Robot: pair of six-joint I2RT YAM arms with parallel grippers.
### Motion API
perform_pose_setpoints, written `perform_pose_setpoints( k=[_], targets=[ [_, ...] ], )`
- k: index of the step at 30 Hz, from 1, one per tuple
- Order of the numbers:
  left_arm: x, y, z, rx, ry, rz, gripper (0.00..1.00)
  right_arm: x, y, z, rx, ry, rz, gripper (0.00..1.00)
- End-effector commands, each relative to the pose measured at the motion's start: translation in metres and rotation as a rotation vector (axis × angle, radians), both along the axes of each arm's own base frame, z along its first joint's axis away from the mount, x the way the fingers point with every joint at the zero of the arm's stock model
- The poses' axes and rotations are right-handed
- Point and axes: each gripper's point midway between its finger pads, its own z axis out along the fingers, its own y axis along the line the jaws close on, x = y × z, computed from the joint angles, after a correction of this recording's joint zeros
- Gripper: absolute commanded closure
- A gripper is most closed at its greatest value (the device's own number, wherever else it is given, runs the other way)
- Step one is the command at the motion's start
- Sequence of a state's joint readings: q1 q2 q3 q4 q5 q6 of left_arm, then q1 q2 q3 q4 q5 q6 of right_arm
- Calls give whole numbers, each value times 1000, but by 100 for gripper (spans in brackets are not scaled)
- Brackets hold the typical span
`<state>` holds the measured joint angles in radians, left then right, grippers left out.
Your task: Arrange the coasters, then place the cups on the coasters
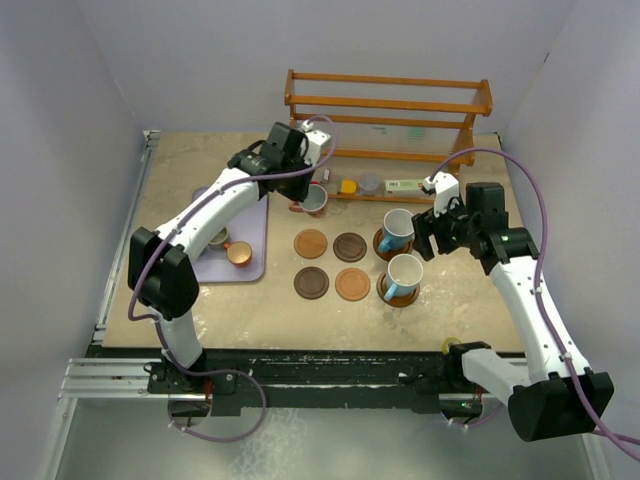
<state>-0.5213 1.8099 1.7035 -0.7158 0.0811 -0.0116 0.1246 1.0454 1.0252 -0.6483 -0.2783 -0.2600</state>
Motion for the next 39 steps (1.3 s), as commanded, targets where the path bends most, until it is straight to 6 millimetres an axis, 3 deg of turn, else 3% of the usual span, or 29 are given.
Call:
perform_pose_setpoints(
  k=[1, 9, 16, 22, 39],
  targets=[
    [7, -41, 17, -103, -51, 103, 97, 4, -7, 8, 9, -38, -33, 23],
    [1, -82, -12, -121, 26, 153, 97, 4, -11, 8, 12, -42, -48, 23],
    [-3, -98, -38, -100, 81, 201, 97, 2, -8, 8, 27, -40, -34, 23],
    [-12, -108, -49, -101, 125, 213, 97, 0, -7, 9, 34, -40, -27, 23],
    [-20, -110, -71, -87, 186, 261, 97, -1, -6, 9, 38, -41, -22, 23]
  ],
)
